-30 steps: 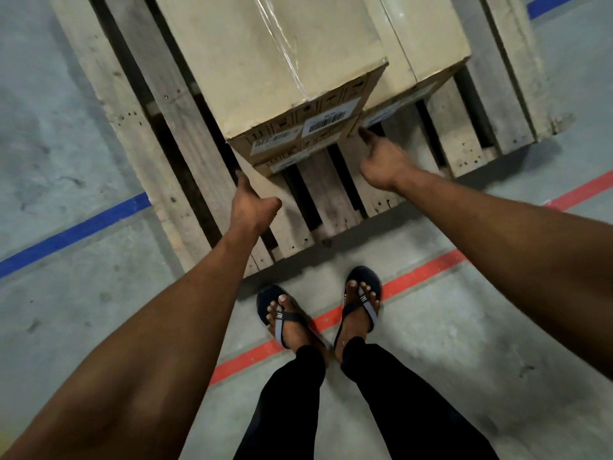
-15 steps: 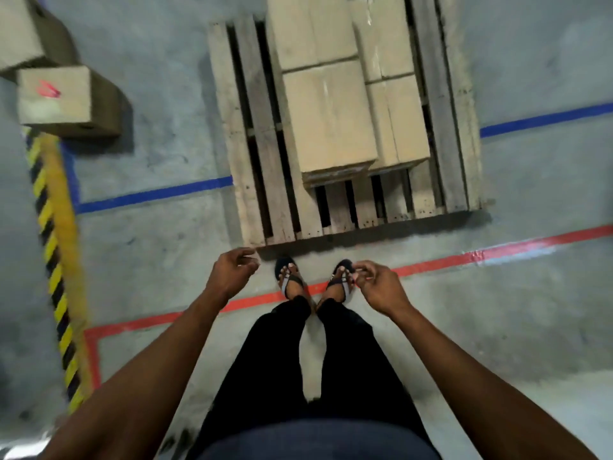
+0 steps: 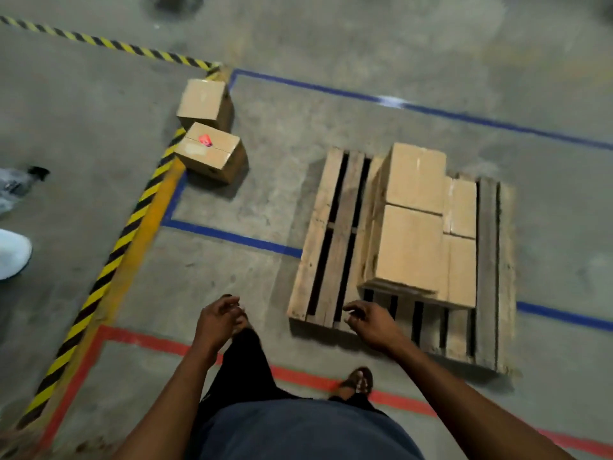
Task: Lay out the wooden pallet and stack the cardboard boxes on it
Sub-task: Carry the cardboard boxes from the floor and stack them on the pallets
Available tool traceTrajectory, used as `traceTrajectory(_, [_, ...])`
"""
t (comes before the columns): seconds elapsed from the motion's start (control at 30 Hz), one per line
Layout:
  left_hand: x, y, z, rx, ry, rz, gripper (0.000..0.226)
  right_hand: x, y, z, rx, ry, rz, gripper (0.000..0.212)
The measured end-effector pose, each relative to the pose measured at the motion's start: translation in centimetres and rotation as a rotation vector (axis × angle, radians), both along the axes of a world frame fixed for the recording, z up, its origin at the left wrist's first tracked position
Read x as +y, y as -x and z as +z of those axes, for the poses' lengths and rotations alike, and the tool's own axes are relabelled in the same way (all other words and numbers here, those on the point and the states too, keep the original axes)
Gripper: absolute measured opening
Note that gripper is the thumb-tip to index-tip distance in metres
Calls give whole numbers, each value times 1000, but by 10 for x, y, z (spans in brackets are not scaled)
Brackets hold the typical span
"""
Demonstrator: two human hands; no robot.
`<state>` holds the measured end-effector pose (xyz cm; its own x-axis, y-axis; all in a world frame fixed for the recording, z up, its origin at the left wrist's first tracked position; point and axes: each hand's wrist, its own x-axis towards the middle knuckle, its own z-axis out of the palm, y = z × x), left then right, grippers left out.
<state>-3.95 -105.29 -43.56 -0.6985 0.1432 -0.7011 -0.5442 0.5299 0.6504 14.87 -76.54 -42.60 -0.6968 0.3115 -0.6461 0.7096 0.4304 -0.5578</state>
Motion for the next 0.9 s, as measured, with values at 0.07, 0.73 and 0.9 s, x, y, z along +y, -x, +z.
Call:
traceTrajectory(0.07, [-14,36,-10,-24,-16,14,19,-10,54,2,1,-13,18,32])
traceTrajectory(0.73, [-91,465,-24,-83,83,30,23,-71,496,-2,161,59,-243,21])
traceTrajectory(0.9, [-42,567,-49,-120,95,17,21,-51,600,-61,76,115,-359,23])
